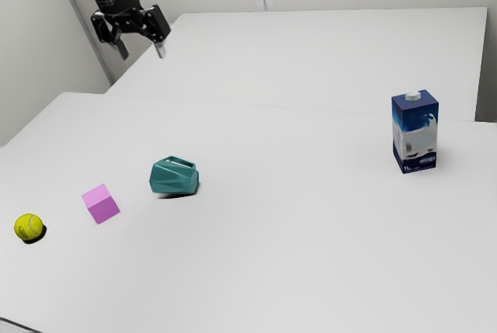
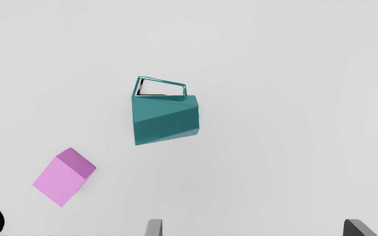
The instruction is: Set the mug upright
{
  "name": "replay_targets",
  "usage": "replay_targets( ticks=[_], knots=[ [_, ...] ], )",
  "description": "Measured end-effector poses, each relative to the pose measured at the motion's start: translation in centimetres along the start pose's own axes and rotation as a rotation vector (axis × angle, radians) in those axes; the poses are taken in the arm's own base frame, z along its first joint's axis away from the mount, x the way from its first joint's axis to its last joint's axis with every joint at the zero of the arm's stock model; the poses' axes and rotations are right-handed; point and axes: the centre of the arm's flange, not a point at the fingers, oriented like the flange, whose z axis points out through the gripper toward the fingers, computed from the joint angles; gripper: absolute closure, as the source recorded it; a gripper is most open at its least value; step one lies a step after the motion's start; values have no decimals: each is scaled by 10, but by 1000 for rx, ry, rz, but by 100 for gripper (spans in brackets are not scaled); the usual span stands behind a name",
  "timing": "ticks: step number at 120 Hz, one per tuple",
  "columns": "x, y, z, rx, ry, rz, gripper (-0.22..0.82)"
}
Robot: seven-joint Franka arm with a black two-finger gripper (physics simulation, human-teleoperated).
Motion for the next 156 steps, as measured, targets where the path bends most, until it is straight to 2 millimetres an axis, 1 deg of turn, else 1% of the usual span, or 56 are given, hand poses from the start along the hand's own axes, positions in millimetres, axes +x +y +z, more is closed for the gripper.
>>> replay_targets(
  ticks=[8, 20, 24, 29, 35, 40, 47, 52, 58, 66, 78, 87, 98, 105, 114, 128, 156],
  knots=[
    [-3, -8, -2, -7, 2, -10, 0],
    [-6, -9, -1, -23, -3, -10, 0],
    [-5, -14, 0, -36, -5, -19, 0],
    [-3, -28, 4, -67, -12, -40, 0],
    [1, -61, 17, -122, -23, -84, 0],
    [2, -96, 38, -187, -37, -132, 0],
    [3, -149, 74, -295, -54, -203, 0],
    [4, -181, 102, -376, -62, -245, 0],
    [7, -208, 137, -469, -66, -280, 0],
    [17, -230, 183, -580, -59, -303, 0],
    [33, -243, 248, -715, -29, -305, 0],
    [38, -251, 288, -785, -4, -300, 0],
    [30, -253, 330, -860, 14, -296, 0],
    [20, -253, 350, -896, 21, -290, 0],
    [8, -255, 367, -924, 35, -278, 0],
    [-4, -252, 383, -967, 67, -245, 0],
    [-17, -242, 384, -1013, 145, -161, 0]
  ],
)
